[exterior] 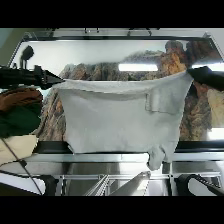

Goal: Fold the shirts.

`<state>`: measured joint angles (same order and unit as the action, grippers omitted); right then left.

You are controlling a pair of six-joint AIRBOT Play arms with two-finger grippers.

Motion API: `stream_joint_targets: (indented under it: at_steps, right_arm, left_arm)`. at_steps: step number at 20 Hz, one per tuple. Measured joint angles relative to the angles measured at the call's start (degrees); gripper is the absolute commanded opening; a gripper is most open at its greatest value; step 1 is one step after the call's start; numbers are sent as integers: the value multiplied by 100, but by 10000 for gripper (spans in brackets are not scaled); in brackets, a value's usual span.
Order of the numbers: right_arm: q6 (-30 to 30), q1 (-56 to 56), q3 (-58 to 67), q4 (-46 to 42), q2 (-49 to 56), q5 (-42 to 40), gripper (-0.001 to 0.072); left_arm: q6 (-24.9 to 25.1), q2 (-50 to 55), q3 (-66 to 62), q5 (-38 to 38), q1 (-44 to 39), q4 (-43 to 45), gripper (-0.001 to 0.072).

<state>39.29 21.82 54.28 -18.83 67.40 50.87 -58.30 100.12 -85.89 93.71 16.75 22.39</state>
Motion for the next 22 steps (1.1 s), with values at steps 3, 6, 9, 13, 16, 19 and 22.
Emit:
stream_joint_targets:
  at_steps: [3, 6, 9, 13, 16, 19, 22]
  right_arm:
    - [-262, -68, 90, 223, 1062, -404, 19]
    - [-529, -96, 378, 649, 1939, -586, 19]
    - [-684, -83, 629, 841, 2420, -592, 19]
    - [-741, 138, 743, 457, 2621, -208, 19]
    - [-632, 302, 767, -140, 2667, 31, 19]
    - [-584, 367, 774, -564, 2715, 162, 20]
    - [-501, 376, 776, -772, 2769, 269, 269]
  left_arm:
    - [-302, 964, -669, -212, -129, 120, 14]
    - [-616, 1700, -1388, -402, -199, 170, 7]
    - [-885, 2245, -2046, -435, -280, 195, 7]
    - [-1167, 2608, -2514, -219, -367, 748, 8]
    - [-1375, 2695, -2627, -131, -387, 1445, 8]
    - [-1484, 2728, -2667, -70, -420, 1845, 8]
    - [-1528, 2739, -2682, 68, -516, 2028, 24]
